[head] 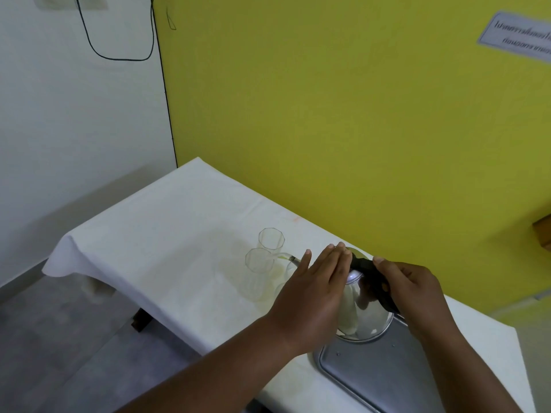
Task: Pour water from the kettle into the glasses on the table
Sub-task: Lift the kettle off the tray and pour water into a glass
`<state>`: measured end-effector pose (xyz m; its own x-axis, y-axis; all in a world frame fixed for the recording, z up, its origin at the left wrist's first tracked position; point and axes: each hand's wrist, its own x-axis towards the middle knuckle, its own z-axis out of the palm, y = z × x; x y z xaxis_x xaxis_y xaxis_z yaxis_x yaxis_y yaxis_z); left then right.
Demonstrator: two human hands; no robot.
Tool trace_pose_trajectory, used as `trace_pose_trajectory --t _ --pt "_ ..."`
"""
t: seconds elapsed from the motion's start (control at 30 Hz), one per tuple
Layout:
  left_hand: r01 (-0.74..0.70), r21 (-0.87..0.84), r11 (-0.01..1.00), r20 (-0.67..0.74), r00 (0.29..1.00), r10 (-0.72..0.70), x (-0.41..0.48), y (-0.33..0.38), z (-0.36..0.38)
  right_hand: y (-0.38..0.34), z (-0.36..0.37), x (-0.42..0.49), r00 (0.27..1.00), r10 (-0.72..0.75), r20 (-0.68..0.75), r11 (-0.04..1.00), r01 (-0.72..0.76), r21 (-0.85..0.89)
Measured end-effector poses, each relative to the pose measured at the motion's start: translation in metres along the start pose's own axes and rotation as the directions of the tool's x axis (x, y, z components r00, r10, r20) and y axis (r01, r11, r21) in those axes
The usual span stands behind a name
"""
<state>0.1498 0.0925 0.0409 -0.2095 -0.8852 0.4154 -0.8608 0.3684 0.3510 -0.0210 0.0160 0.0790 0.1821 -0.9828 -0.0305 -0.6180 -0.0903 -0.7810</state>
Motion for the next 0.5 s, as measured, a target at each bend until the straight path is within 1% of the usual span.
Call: trace_pose_trajectory --t 0.27,0.5 --pt "-0.007 -0.027 1.000 -0.035 0.999 0.006 -0.0003 0.0031 -0.0016 -0.0057 -0.0060 0.0013 1.000 0.001 -0.022 1.000 0.000 0.016" --pt "0.004 -0.061 0.998 -0.036 0.999 -0.007 0.0016 0.0055 -0.0055 -0.0081 -0.0103 0.0027 1.000 0.005 -0.011 1.000 -0.005 0.022"
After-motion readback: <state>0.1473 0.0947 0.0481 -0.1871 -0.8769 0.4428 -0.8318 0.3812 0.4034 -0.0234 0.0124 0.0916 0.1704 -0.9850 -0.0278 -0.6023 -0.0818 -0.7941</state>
